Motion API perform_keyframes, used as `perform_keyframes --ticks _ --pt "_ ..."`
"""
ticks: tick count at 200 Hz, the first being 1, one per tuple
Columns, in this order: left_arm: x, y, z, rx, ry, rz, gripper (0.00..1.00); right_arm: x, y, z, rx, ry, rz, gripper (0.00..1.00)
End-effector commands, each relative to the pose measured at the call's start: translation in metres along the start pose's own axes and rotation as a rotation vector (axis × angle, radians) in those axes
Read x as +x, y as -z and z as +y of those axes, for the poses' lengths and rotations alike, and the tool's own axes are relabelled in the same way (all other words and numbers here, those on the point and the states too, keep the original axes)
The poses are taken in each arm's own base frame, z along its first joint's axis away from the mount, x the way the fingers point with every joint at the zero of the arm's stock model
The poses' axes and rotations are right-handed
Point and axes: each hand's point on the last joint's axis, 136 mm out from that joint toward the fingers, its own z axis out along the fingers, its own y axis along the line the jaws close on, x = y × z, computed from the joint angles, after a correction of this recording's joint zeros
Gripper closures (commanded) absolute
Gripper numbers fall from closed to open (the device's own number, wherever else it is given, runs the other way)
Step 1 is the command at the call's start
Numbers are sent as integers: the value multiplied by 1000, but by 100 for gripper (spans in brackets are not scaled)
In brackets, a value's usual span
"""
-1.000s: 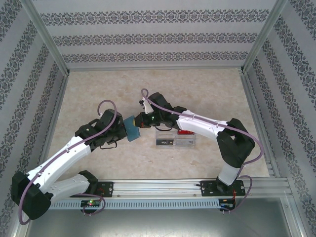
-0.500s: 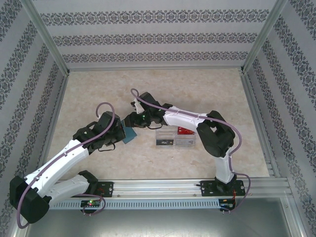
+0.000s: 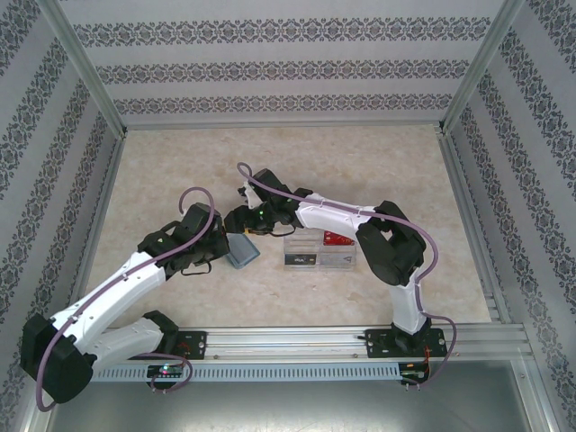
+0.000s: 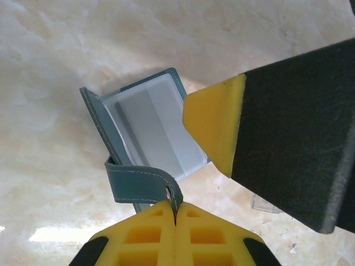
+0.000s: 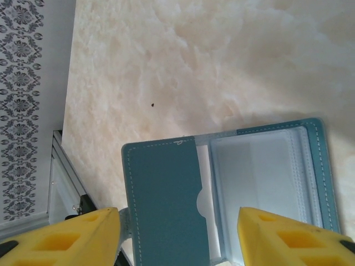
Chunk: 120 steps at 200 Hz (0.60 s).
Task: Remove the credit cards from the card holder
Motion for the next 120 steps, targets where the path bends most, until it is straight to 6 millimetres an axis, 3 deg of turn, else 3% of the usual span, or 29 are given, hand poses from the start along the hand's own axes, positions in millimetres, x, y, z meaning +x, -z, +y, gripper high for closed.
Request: perform_keyframes --ticks 1,56,120 --pt "-9 8 11 -58 -27 -21 100 3 0 6 21 27 6 41" --pt "-9 10 76 -279 -22 8 100 6 5 -2 139 89 -4 43" --pt "4 -21 127 -468 24 128 100 15 -5 -20 255 68 23 53"
